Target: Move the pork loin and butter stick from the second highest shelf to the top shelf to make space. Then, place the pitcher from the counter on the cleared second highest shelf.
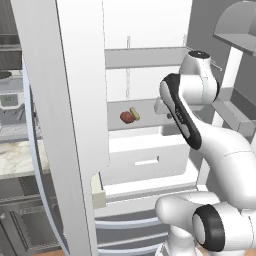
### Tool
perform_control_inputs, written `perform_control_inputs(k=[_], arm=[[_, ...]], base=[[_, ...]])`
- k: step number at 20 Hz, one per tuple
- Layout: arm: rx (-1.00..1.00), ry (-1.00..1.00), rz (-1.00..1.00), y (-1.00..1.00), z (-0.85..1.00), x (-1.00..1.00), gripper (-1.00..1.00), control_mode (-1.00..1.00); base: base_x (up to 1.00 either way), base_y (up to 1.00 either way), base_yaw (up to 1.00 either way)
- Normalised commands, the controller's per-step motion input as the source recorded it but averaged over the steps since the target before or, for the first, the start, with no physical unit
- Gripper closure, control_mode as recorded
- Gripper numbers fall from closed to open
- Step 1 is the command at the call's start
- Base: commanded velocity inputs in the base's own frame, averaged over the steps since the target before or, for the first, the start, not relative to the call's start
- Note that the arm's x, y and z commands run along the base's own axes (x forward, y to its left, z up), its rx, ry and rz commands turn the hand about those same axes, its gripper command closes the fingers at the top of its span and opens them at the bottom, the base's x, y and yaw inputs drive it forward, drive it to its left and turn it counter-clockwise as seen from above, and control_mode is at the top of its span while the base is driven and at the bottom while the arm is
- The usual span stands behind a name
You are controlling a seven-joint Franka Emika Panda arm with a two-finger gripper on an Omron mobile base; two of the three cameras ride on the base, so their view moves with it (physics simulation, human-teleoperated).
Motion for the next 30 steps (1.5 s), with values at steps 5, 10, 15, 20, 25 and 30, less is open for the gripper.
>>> perform_control_inputs(k=[5,10,15,20,25,30], arm=[[0.00,-0.30,0.00,0.19,-0.10,-0.06,-1.00,-1.00],[0.00,-0.32,0.00,0.38,-0.41,0.07,-1.00,-1.00],[0.00,-0.10,0.00,0.33,-0.41,0.29,-1.00,-1.00],[0.00,0.00,0.00,0.01,-0.06,0.32,-1.00,-1.00],[0.00,0.00,-0.01,0.00,-0.04,0.52,-1.00,-1.00],[0.00,0.00,0.00,0.22,-0.12,0.49,-1.00,-1.00]], base=[[0.00,0.00,0.00],[0.00,0.00,0.00],[0.00,0.00,0.00],[0.00,0.00,0.00],[0.00,0.00,0.00],[0.00,0.00,0.00]])
